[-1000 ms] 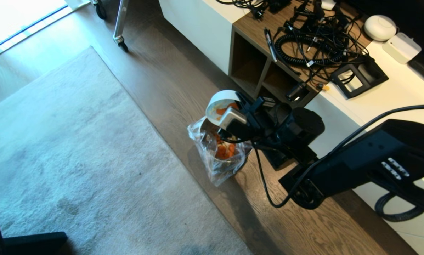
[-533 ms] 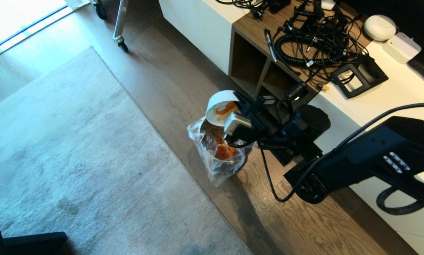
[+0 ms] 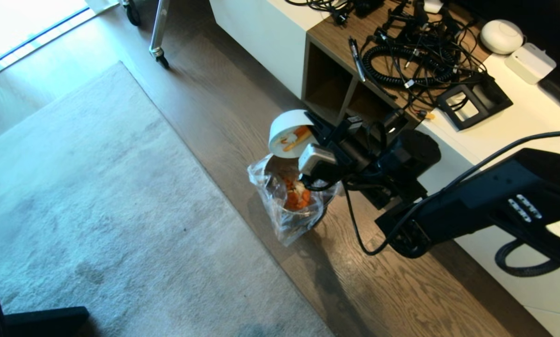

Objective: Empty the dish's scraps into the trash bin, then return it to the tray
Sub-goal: Pour the leftover food from the bowl into the trash can

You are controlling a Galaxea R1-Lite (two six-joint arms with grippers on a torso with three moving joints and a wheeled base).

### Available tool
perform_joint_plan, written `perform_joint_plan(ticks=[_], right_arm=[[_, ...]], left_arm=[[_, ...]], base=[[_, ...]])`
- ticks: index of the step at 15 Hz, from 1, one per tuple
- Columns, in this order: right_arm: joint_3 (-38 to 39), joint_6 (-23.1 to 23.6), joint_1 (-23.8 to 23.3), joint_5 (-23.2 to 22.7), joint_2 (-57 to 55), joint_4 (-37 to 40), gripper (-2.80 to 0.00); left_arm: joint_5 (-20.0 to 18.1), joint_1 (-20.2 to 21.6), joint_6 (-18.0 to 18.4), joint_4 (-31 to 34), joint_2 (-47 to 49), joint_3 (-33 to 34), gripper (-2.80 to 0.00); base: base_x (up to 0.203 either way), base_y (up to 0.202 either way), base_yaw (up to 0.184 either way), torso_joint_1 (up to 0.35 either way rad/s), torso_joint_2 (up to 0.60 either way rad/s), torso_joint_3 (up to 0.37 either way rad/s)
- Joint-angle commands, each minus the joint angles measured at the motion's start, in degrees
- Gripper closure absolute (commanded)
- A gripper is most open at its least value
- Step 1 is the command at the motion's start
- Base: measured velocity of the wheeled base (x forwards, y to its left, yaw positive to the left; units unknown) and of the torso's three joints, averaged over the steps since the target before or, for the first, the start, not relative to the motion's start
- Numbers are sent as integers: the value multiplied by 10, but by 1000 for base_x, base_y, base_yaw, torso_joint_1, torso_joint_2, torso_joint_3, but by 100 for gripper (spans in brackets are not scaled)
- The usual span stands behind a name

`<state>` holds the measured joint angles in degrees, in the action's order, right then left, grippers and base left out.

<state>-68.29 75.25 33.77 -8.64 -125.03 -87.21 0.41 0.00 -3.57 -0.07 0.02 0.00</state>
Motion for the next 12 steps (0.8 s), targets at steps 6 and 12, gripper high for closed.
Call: perform_joint_plan(ticks=[6, 12], right_arm=[[-21, 5, -6, -25, 27, -27, 0], [5, 15, -6, -56, 46, -27, 0]], left_arm=[[0, 0, 0, 0, 0, 0, 0], [0, 0, 0, 0, 0, 0, 0]], base=[[0, 0, 0, 0, 0, 0], [0, 0, 0, 0, 0, 0]])
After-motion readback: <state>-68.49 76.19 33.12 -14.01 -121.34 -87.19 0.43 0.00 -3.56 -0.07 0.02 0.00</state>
